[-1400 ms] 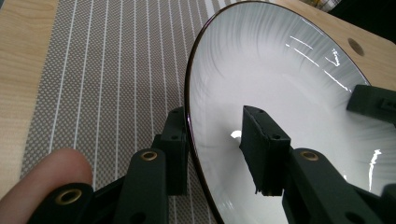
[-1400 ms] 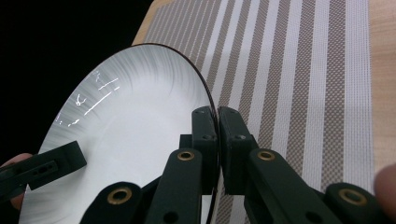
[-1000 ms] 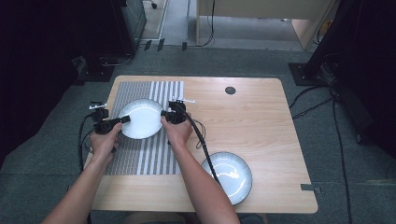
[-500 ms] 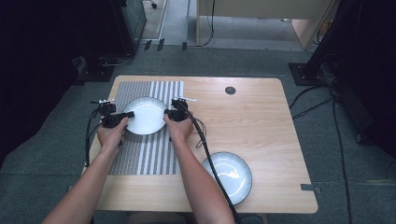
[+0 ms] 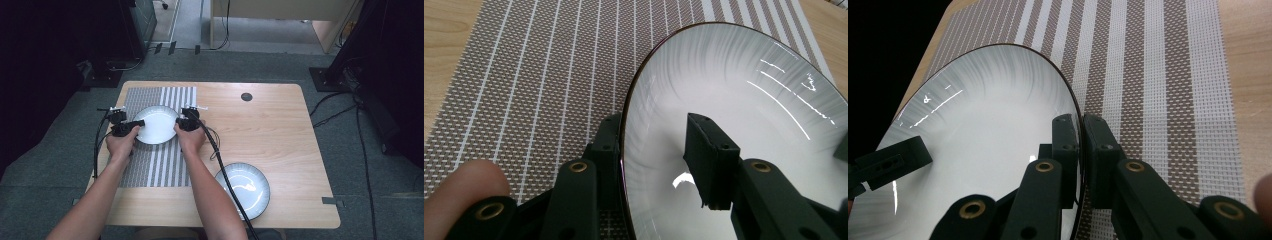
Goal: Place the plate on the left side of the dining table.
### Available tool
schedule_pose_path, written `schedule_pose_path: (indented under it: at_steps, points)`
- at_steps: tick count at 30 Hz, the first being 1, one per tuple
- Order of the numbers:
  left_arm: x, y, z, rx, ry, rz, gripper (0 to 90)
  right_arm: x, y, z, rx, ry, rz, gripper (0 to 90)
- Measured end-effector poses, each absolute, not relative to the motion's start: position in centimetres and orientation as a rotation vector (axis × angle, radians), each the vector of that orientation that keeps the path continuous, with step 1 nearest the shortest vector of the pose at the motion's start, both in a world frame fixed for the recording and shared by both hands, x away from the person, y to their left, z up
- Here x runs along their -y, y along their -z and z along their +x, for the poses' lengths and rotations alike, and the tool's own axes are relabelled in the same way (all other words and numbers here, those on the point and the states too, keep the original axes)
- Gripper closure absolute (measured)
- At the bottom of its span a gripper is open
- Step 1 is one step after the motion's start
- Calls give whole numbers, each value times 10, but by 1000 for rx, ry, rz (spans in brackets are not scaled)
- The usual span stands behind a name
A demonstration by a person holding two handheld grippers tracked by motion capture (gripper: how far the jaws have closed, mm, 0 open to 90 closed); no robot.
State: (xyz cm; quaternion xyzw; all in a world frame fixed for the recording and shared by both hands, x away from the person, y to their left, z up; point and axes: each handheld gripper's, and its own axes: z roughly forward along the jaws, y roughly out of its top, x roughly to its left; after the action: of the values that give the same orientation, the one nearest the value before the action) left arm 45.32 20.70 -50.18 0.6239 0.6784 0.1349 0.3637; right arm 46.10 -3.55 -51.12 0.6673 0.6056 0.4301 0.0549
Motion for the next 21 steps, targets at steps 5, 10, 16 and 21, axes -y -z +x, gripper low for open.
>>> schedule_pose_path:
  at_steps: [5, 10, 16, 21]
  points:
    - [-205, 503, 452, -1720, -394, 1637, 582, 35, 512, 461, -1843, -1303, 2009, 830]
    - [-205, 503, 451, -1712, -442, 1663, 558, 34, 512, 460, -1853, -1279, 2004, 758]
    - [-211, 501, 450, -1682, -489, 1667, 424, 40, 506, 460, -1855, -1233, 1938, 569]
    - [-210, 496, 446, -1715, -567, 1745, 281, 42, 500, 459, -1839, -1130, 1832, 464]
